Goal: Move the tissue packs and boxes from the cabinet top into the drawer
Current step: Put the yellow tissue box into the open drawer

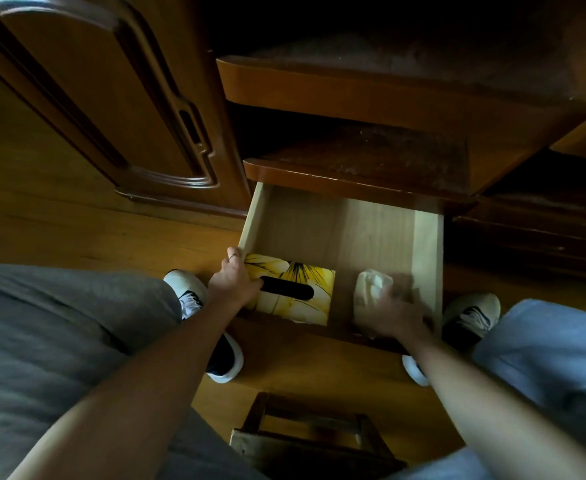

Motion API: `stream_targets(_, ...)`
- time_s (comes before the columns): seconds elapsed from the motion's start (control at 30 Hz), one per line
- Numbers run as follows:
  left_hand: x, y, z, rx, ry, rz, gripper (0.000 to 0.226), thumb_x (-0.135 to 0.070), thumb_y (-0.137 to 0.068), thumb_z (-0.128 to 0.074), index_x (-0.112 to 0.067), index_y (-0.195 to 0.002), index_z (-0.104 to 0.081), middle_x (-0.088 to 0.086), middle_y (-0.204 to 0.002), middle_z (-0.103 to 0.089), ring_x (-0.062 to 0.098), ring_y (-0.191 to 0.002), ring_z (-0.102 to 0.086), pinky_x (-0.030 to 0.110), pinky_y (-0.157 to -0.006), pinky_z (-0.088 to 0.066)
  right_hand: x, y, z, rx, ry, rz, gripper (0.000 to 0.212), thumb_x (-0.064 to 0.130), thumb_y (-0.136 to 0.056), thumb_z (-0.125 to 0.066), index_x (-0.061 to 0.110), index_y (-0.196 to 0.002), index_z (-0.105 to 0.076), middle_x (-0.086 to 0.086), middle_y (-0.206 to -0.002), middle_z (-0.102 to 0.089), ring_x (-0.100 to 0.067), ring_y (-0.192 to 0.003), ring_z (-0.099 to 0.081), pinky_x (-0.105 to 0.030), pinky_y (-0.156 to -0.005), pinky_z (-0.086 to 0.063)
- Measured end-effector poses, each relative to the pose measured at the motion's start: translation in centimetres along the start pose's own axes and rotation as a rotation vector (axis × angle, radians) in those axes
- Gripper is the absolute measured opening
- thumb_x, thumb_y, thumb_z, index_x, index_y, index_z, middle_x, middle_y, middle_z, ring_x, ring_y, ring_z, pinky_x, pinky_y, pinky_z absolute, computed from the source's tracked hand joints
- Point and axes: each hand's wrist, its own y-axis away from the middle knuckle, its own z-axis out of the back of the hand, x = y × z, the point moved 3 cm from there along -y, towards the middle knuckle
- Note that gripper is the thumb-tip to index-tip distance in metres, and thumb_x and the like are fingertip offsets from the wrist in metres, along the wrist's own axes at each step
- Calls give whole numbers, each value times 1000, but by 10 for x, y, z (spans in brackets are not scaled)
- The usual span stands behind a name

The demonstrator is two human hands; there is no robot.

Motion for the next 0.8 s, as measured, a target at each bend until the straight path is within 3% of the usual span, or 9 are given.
stream_targets(0.07,2,-2,0,4,-12,-13,88,-54,-79,-74,-14,-140,-25,11,-125,-59,37,-101,-65,34,-65,-42,-2,-3,-15,102,17,-21,119,62,-83,-73,3,-157,-1,-25,-157,-34,-40,-137,-47,-48,-107,-43)
stream_targets(0.13,5,-4,0,2,-18,-28,90,-59,-78,-73,-13,-139,-26,11,-124,-60,36,-102,-66,34,-65,-42,0,-12,-13,85,-28,-52,112,55,-86,-74,8,-159,-3,-24,-155,-35,-39,-136,-47,-48,-106,-44)
stream_targets(0.27,7,-3,-3,-27,18,-61,80,-57,-79,-74,-17,-132,-29,9,-118,-60,36,-94,-67,34,-61,-44,11,-27,18,-240,-85,-116,75,42,-89,-73,19,-149,-35,-14,-134,-58,-32,-114,-64,-42,-83,-53)
stream_targets(0.37,7,-2,-3,-36,36,-62,73,-52,-79,-75,-20,-127,-31,7,-115,-60,34,-89,-67,33,-57,-40,44,-34,47,-424,-20,91,45,38,-91,-70,24,-127,-47,-8,-117,-68,-29,-97,-70,-31,-63,-44)
stream_targets(0.43,7,-2,-2,-34,48,-59,71,-52,-78,-75,-22,-125,-31,5,-113,-59,32,-88,-67,31,-53,-35,77,-41,56,-378,-26,297,37,33,-94,-68,27,-124,-48,-5,-128,-63,-25,-99,-67,-28,-61,-43)
stream_targets(0.5,6,-2,-1,-40,64,-56,70,-52,-78,-76,-22,-124,-32,4,-111,-58,32,-88,-67,31,-55,-36,117,-46,49,-156,-42,483,41,33,-97,-59,31,-137,-49,-2,-155,-42,-22,-112,-58,-34,-75,-50)
stream_targets(0.53,6,-1,-2,-44,71,-59,70,-51,-78,-76,-22,-124,-32,5,-111,-58,33,-89,-68,33,-58,-38,133,-46,42,-4,-57,526,47,36,-99,-51,33,-145,-47,-1,-166,-24,-22,-127,-50,-42,-94,-48)
stream_targets(0.6,7,-1,-3,-46,76,-71,69,-51,-78,-76,-22,-122,-31,5,-111,-58,34,-89,-68,34,-59,-41,155,-47,32,168,-111,517,55,41,-99,-36,33,-153,-43,4,-172,-3,-24,-154,-21,-58,-119,-27)
stream_targets(0.8,9,-3,-6,-71,107,-83,70,-52,-75,-78,-26,-116,-27,4,-113,-57,32,-87,-69,35,-56,-42,145,-42,26,109,-203,505,69,53,-86,-34,36,-152,-40,12,-171,-11,-23,-151,-30,-54,-117,-31)
